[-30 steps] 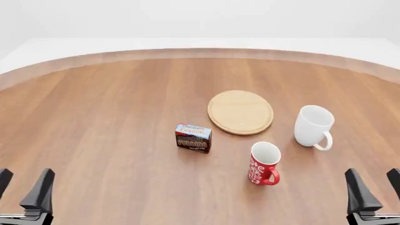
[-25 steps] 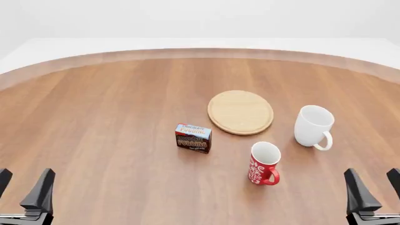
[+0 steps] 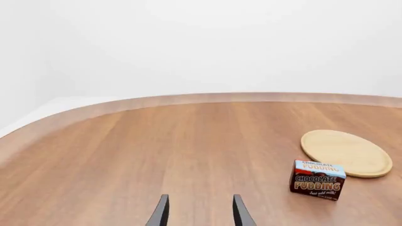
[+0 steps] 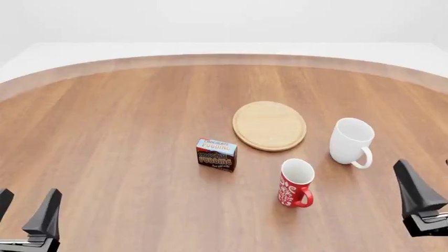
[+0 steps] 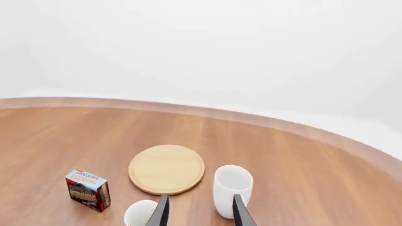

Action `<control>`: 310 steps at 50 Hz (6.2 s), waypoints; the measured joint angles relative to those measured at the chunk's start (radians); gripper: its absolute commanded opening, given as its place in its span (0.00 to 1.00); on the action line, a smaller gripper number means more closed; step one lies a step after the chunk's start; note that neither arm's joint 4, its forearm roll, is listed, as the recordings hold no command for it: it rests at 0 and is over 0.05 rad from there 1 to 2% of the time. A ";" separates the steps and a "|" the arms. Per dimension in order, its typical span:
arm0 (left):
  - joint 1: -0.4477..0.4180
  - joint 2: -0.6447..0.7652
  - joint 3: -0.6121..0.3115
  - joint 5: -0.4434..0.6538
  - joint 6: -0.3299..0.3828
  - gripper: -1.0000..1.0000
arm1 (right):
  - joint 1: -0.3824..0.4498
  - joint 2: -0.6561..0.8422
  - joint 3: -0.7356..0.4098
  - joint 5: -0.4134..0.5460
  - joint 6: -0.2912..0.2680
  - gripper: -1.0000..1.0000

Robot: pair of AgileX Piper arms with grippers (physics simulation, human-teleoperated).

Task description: Put the chocolate pudding to the left of the plate.

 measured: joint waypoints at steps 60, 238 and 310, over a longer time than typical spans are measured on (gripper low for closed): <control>0.000 0.000 0.000 0.000 0.000 1.00 | 0.514 1.078 -0.757 0.406 -0.329 1.00; 0.000 0.000 0.000 0.000 0.000 1.00 | 0.498 1.810 -1.118 0.402 -0.337 1.00; 0.000 0.000 0.000 0.000 0.000 1.00 | 0.510 1.619 -1.055 0.501 -0.339 0.00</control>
